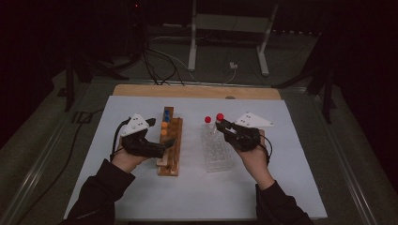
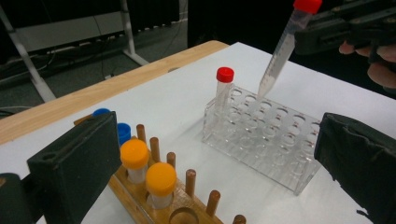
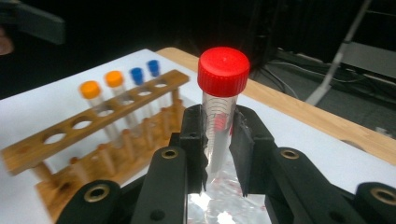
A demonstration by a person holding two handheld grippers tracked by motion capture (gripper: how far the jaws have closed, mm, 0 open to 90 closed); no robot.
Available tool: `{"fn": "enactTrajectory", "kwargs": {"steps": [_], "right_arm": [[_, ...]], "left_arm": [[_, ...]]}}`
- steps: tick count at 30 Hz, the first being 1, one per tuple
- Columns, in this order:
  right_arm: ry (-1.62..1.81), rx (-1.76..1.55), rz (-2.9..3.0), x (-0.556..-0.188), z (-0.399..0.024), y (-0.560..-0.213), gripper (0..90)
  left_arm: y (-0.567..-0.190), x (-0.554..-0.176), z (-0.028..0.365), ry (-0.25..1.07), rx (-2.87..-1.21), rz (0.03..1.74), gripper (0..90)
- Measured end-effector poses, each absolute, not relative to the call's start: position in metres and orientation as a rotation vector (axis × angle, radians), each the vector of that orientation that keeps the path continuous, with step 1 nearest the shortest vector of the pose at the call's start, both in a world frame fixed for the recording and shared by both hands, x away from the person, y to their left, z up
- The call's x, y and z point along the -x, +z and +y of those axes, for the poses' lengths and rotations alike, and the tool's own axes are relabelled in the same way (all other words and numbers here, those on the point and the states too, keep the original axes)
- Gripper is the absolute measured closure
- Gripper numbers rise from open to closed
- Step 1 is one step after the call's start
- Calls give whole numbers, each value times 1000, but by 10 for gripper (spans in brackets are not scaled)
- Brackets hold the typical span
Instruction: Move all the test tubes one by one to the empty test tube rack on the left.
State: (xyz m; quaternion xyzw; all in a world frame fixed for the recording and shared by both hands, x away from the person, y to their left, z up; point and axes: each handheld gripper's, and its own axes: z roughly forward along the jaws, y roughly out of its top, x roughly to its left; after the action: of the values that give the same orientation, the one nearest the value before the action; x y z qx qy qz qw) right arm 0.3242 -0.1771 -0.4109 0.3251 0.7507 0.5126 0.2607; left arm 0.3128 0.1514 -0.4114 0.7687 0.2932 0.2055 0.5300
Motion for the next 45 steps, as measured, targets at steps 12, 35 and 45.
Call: {"fn": "enactTrajectory", "kwargs": {"steps": [12,35,45], "right_arm": [[1428,-780,2161,-302,-149,-417,756],[1401,-674,2322,-284,-113,-433,756],[1393,-659,2336,-282,-111,-433,756]], "left_arm": [[-399,-296,137,441,-1846,604,39],[-414,-292,107,379,-1894,465,529],[-417,-293,103,363,-1928,427,700]]}}
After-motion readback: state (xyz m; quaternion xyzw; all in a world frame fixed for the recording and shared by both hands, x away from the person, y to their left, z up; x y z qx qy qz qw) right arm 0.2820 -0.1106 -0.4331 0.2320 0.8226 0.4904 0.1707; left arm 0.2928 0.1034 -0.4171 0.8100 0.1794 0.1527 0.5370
